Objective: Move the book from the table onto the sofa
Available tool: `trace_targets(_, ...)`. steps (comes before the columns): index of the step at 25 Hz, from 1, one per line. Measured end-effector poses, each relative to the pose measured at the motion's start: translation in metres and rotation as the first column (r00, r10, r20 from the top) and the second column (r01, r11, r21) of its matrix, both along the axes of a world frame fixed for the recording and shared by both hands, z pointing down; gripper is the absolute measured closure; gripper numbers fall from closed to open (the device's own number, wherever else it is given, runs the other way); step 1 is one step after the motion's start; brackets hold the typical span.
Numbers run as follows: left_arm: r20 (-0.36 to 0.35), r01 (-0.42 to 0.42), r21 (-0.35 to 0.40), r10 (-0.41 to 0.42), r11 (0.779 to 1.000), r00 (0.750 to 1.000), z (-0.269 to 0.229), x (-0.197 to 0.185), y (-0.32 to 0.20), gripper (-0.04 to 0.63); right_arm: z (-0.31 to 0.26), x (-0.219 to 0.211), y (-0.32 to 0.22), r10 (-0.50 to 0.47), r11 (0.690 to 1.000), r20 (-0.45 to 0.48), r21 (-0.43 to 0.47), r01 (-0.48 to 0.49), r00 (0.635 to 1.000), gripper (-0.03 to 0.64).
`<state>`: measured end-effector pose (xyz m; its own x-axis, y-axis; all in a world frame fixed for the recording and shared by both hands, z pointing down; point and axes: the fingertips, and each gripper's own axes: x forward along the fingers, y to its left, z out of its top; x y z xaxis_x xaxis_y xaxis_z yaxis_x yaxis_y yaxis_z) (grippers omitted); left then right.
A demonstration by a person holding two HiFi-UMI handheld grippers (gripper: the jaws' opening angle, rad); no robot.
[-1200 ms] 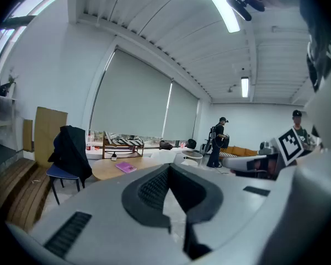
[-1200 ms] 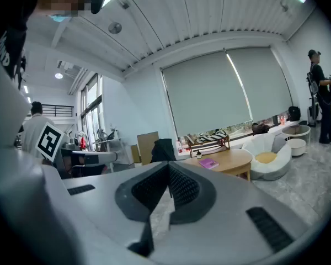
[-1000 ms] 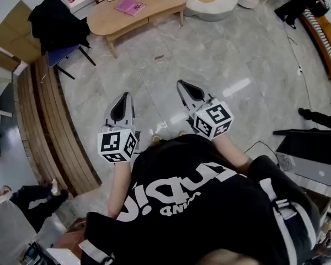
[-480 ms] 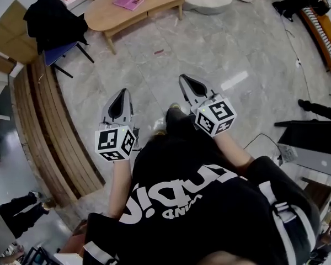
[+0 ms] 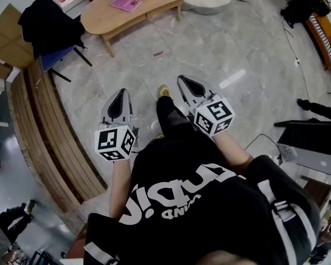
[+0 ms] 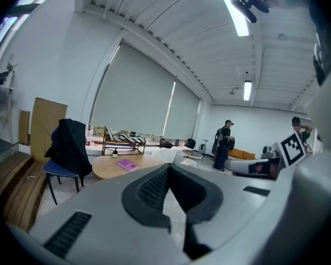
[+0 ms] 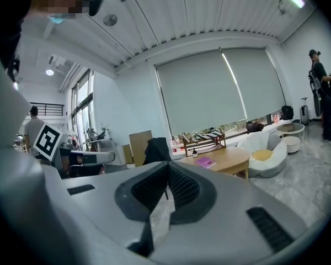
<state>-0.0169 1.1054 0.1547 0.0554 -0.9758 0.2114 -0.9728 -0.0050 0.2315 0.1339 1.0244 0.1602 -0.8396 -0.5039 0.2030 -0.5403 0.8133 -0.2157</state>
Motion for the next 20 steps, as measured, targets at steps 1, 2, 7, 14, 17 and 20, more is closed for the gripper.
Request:
trace_targets(1,-0.005,0.003,-0.001,-0.003,1.0,1.0,0.0,-0.005,-0.004,0.588,0.001,-0.004,-0.004,-0.002,1.0,-0.002,-0.003,0.002,1.0,0.615)
trace_targets(2,-0.009,0.005,0.0,-0.005,1.0,1.0,0.0,-0.009,-0.009,0.588,0.002,-0.009,-0.009,-0.004,1.0,-0.004,-0.004,0.004,1.0,0.615)
trace_targets(7,-0.011,0.0,-0.006,0.0,1.0,1.0,0.004,-0.03,-0.036,0.588,0.006,-0.03,-0.036,-0.006,1.0,-0.006,-0.015,0.006,1.0,0.615)
trace_targets(14,-0.025,-0.006,-0.021,0.005,1.0,1.0,0.012,-0.048,-0.087,0.588,0.016,-0.05,-0.087,-0.006,0.999,-0.008,-0.048,0.006,1.0,0.615)
trace_targets(17,-0.027,0.004,-0.023,-0.005,1.0,1.0,0.009,-0.061,-0.116,0.588,0.013,-0.063,-0.115,-0.019,0.999,-0.006,-0.05,0.018,1.0,0.615)
trace_targets(20,-0.031,0.008,-0.029,-0.009,1.0,0.999,0.003,-0.073,-0.146,0.588,0.007,-0.074,-0.147,-0.021,0.998,-0.005,-0.056,0.02,1.0,0.615)
